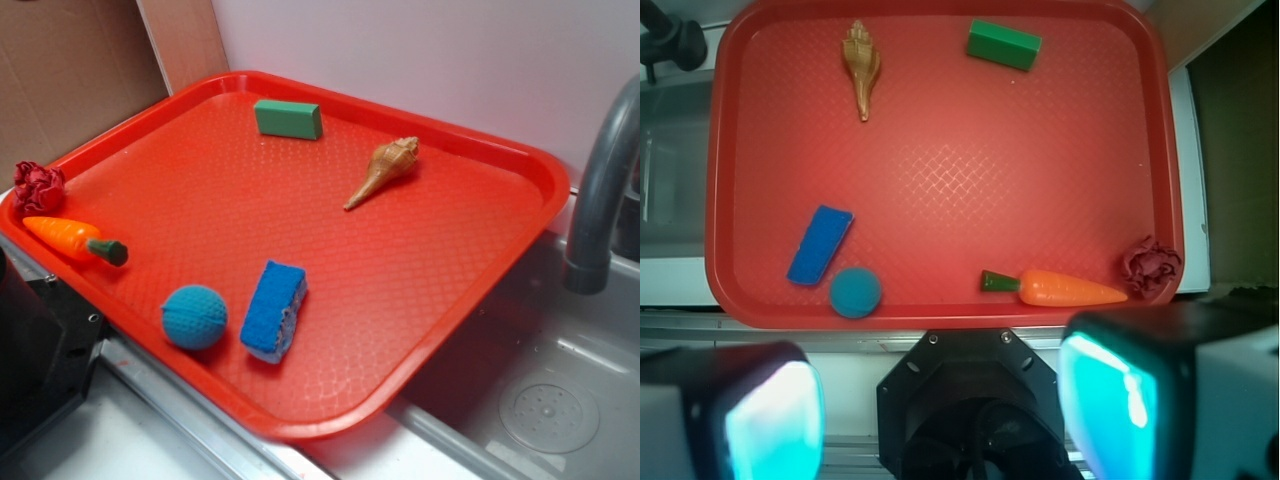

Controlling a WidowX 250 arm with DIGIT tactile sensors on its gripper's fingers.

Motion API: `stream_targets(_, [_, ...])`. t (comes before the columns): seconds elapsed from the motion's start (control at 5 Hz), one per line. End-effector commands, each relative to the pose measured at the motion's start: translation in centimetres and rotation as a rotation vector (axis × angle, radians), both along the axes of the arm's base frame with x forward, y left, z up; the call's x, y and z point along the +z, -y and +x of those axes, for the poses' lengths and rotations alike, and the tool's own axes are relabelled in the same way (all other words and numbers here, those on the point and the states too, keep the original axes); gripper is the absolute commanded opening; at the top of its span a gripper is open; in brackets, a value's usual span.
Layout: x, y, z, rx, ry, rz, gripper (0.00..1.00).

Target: Grab the shell.

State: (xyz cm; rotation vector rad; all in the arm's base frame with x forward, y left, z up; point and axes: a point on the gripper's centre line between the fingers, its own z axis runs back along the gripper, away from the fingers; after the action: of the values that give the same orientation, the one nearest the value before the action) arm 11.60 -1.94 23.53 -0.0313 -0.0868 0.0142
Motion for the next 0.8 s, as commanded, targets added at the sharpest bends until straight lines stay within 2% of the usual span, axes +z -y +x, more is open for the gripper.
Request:
stream_targets(0.0, [0.0,0.0,0.0,0.000,0.000,0.000,1.00])
stream_targets(0.2, [-3.6,-0.6,4.3,0.053,-0.045,0.028,1.00])
stream_targets(0.4, [-6.1,-0.7,8.5,0.018,0.050,-0.049,1.00])
stream_targets(0.6, [-6.1,-0.7,8.5,0.018,0.050,-0.049,1.00])
